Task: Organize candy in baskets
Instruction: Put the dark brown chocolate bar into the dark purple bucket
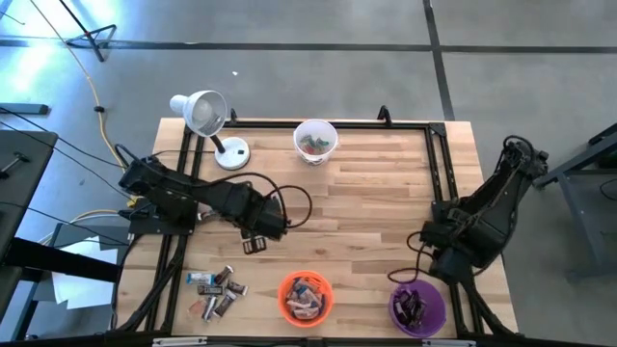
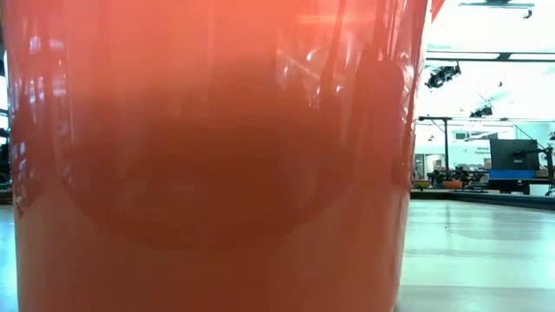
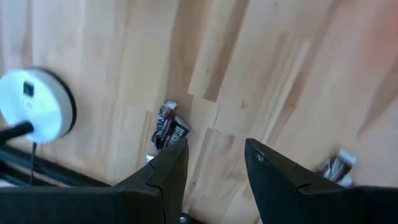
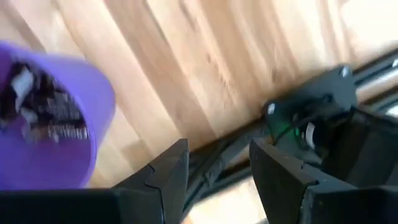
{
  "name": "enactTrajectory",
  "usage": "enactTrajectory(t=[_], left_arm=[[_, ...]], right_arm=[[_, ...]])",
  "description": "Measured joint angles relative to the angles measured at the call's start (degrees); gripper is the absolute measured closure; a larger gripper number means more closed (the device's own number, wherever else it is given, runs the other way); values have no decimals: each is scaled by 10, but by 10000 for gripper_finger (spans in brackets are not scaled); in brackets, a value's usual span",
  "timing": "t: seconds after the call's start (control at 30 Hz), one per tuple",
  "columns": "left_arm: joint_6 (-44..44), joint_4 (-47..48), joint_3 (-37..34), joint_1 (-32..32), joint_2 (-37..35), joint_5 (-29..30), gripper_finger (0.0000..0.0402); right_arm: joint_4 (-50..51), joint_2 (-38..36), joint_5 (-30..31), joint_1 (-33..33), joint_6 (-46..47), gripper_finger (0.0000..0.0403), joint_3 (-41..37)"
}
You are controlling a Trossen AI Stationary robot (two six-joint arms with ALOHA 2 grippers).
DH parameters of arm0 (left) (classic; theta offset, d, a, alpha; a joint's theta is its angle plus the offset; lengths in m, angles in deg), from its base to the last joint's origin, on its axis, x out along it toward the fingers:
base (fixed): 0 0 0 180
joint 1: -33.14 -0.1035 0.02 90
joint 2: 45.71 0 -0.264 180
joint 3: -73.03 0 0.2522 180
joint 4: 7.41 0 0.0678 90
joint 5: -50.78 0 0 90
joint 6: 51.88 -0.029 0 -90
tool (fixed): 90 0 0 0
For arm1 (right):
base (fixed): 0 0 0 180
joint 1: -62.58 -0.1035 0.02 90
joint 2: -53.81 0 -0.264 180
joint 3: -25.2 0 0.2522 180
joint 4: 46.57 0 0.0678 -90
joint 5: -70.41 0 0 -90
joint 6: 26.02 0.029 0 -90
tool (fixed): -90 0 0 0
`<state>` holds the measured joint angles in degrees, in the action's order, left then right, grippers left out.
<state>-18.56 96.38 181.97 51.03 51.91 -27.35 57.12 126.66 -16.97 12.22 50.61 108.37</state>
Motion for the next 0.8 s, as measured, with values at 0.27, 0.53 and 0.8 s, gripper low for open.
enactTrajectory(t=[0.27, 0.53, 0.8], left_arm=[[-125, 0, 0, 34, 0, 2, 255], [-87, 0, -103, 31, -92, 14, 255], [-50, -59, -250, 40, -241, -2, 255]], right_arm=[[-2, -5, 17, 68, 4, 238, 0], [-37, -5, 19, 129, 14, 238, 0], [-67, -5, 19, 177, 15, 238, 0]])
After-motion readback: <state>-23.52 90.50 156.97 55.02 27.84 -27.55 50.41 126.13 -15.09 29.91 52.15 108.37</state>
